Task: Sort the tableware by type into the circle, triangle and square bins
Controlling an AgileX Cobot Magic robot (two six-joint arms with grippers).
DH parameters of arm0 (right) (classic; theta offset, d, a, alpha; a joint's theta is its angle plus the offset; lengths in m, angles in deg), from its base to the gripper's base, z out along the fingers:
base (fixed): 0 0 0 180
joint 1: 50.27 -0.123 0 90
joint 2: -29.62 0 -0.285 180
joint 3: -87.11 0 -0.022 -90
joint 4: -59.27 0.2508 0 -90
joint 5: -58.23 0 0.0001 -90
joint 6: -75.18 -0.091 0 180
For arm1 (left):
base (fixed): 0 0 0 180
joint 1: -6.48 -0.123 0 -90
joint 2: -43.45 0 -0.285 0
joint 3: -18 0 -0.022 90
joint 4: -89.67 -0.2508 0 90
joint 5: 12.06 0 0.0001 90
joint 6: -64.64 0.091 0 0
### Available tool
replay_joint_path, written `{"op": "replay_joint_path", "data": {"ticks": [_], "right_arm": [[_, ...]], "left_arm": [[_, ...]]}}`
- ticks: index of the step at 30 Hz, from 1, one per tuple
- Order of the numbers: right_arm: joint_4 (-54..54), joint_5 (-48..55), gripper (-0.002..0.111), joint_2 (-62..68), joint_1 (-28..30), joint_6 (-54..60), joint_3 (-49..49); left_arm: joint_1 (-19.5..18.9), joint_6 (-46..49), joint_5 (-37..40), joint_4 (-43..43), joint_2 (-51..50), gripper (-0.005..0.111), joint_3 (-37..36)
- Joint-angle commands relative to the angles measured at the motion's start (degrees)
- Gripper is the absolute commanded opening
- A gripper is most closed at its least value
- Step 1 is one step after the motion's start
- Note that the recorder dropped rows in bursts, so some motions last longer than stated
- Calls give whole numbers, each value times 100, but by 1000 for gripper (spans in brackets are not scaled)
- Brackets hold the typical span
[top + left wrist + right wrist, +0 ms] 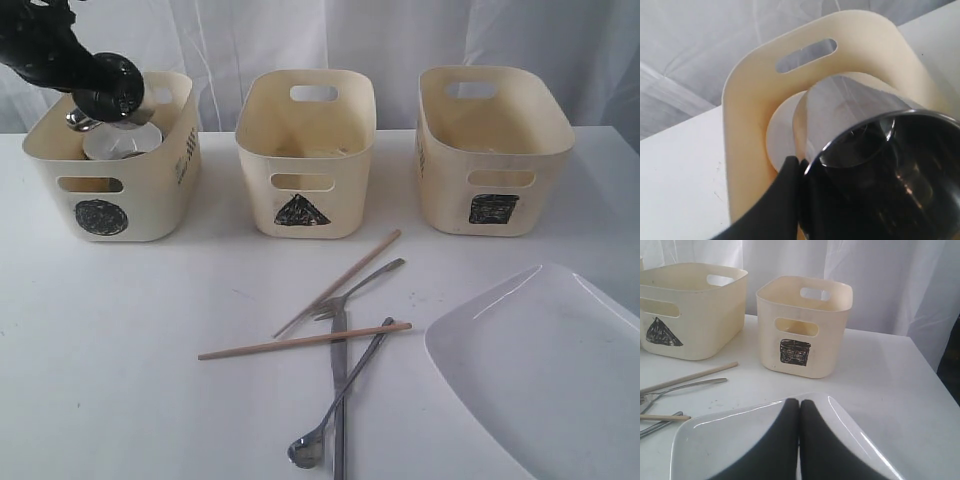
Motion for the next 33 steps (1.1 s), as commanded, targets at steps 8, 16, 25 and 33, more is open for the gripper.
{"op": "replay_joint_path", "data": {"ticks": [8,16,25,33], "right_arm": [[18,-33,0,9,-2,3,-12],[18,-33,0,9,-2,3,-12],[18,-33,0,9,-2,3,-12],[18,-33,0,9,-2,3,-12]], "left_arm": [[-7,-86,-100,-272,-606,0,241],[-7,-320,0,-300,-558,36,368],[-7,-667,636,-188,-113,46,429],[-7,-99,1273,628,619,29,429]]}}
